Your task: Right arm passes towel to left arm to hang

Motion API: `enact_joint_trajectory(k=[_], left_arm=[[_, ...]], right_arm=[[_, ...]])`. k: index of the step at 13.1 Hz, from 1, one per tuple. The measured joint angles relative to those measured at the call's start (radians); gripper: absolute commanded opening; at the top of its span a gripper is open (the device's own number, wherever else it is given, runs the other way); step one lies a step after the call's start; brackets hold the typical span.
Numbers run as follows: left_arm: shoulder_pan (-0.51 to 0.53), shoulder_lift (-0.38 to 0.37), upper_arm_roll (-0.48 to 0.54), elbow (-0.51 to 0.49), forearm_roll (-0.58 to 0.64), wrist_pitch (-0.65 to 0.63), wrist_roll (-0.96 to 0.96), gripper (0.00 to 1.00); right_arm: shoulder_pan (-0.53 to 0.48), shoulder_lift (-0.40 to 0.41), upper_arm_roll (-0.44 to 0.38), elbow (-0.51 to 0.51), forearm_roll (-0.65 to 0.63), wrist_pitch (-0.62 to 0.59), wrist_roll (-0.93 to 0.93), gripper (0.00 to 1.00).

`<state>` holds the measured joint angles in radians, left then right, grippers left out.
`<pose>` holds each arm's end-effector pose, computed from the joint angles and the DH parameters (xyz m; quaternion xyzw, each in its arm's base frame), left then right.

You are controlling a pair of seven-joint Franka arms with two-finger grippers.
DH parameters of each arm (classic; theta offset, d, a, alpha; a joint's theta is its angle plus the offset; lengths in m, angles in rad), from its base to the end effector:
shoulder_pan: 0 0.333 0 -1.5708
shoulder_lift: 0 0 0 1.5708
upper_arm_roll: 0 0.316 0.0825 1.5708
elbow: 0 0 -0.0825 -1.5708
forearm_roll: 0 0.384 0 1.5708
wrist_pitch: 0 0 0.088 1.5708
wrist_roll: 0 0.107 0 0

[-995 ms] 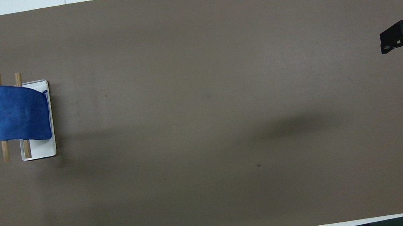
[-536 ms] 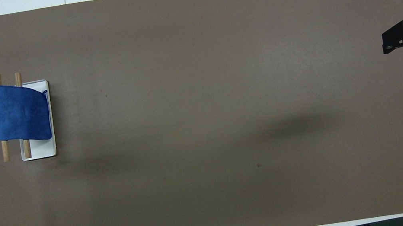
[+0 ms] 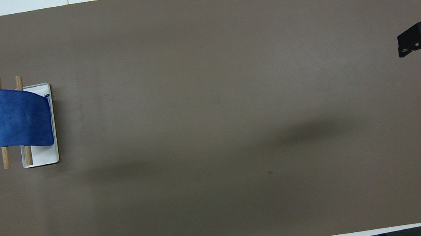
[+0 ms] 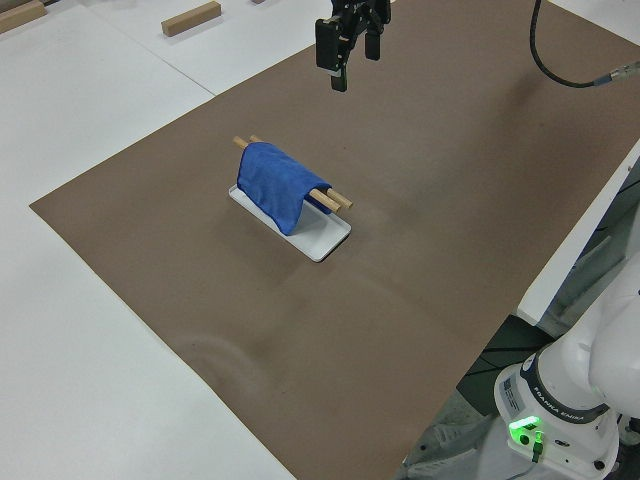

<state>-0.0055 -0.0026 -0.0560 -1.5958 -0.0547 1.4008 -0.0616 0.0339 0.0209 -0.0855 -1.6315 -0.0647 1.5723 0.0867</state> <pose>0.5319 -0.0394 0.6014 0.9950 -0.0020 -0.0975 0.0212 0.5566 -0.0352 0.5847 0.9964 -0.0677 -0.0394 0.0339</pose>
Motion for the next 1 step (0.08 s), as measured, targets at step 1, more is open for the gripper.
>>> enact_joint_trajectory(k=[1], left_arm=[[0.0,-0.005,0.0,-0.006,-0.001,0.0,0.004,1.0]], right_arm=[[-0.001,0.0,-0.002,0.0,0.0,0.0,0.0,1.0]])
